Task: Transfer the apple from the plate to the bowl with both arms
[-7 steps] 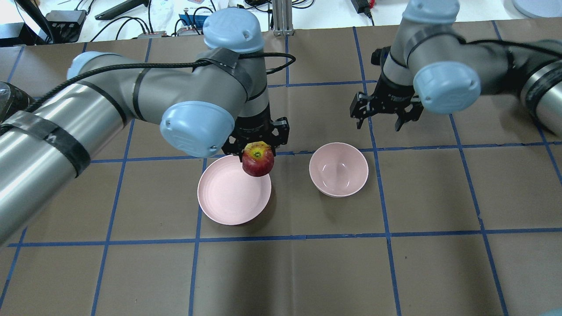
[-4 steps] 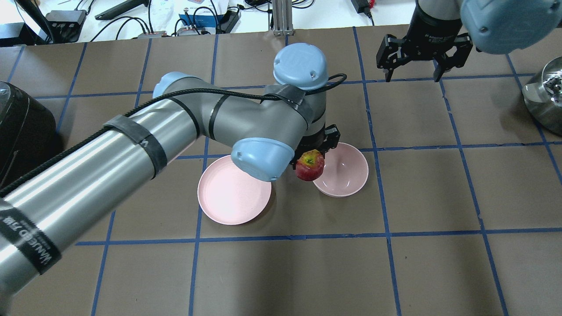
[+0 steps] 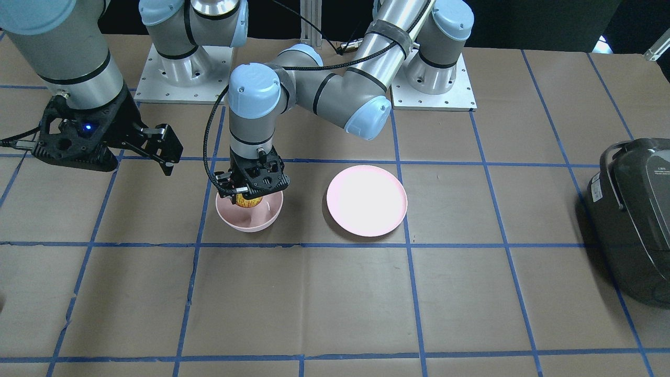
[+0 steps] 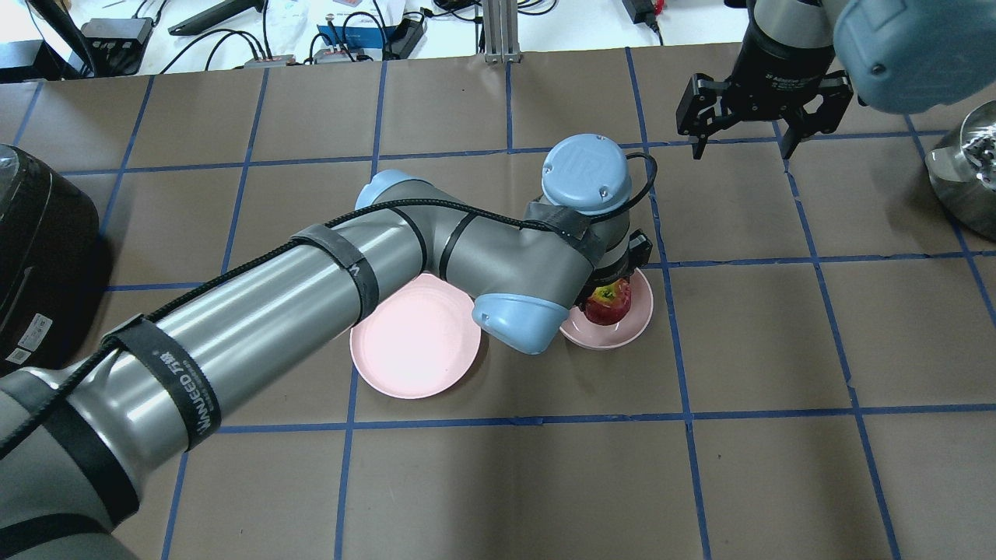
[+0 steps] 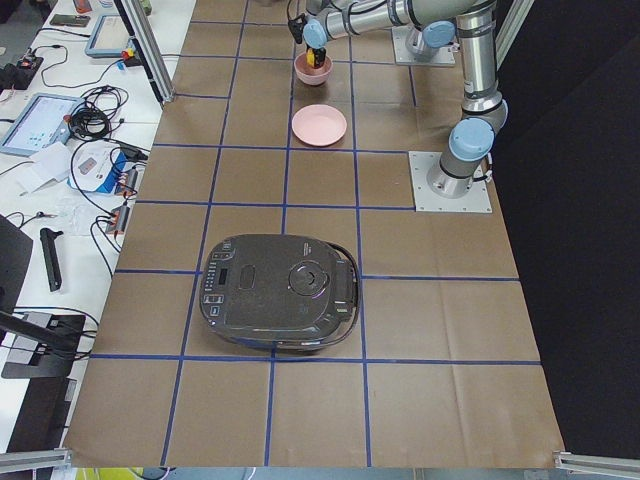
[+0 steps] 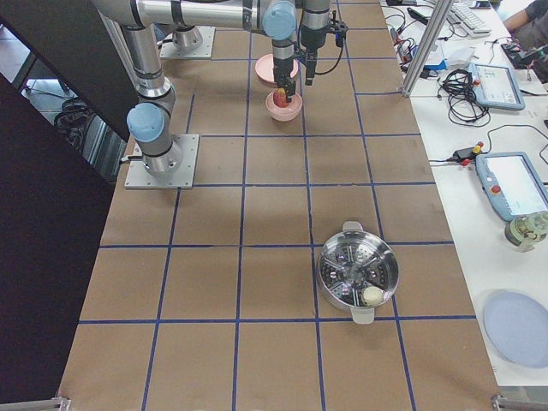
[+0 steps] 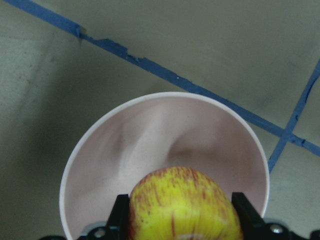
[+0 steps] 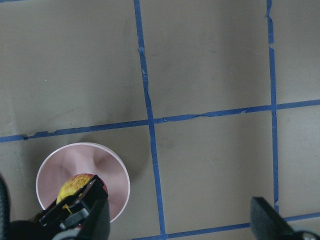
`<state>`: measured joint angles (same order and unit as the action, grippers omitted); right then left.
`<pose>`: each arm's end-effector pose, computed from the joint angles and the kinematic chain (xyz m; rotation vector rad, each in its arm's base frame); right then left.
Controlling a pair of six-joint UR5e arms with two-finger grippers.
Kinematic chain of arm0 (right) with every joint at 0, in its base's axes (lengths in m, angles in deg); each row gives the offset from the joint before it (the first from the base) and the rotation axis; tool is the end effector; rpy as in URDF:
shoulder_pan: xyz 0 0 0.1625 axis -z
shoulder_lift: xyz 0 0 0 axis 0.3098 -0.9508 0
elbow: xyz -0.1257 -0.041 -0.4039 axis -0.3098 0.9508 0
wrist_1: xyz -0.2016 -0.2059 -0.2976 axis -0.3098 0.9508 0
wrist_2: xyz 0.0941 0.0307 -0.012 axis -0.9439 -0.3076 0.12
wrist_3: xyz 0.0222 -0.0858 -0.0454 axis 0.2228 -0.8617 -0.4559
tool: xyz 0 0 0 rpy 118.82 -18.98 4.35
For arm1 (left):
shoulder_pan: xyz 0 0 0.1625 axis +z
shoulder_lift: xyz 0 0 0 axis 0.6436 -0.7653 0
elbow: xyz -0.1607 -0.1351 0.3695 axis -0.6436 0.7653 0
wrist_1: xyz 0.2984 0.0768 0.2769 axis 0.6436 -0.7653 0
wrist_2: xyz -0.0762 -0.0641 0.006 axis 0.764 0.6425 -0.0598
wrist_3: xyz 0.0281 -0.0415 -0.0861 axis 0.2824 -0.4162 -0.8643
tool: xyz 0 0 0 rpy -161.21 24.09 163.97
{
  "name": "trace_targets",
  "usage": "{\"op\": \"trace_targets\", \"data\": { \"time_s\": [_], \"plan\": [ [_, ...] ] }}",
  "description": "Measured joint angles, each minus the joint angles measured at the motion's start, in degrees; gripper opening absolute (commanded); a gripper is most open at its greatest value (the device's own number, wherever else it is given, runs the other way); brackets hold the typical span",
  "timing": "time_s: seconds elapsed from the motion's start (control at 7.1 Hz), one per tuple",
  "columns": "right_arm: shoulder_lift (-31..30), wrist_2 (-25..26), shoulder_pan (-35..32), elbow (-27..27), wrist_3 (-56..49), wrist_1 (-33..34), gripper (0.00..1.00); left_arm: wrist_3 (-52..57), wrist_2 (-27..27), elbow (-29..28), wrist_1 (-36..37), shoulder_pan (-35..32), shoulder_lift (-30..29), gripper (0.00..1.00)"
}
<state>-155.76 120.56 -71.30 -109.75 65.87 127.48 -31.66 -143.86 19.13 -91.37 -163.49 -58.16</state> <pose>0.1216 -0.5386 0.4635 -0.1540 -3.0818 0.0135 -0.4764 -0.4606 0.2413 0.6866 -2.8875 0.0239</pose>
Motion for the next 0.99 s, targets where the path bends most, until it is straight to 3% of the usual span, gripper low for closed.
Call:
{"op": "trace_targets", "data": {
  "time_s": [0.28,0.56,0.99],
  "plan": [
    [-0.1,0.1,0.8,-0.2,-0.1,0.0,1.0,-0.3,-0.1,0.3,0.3,0.0,-1.1,0.96],
    [-0.3,0.1,1.3,-0.1,-0.1,0.0,1.0,0.2,-0.2,0.4,-0.7,0.1,0.8,0.96],
    [-0.4,0.2,1.3,-0.1,-0.1,0.0,1.0,10.3,-0.6,0.1,-12.5,4.7,9.5,0.97]
  ]
}}
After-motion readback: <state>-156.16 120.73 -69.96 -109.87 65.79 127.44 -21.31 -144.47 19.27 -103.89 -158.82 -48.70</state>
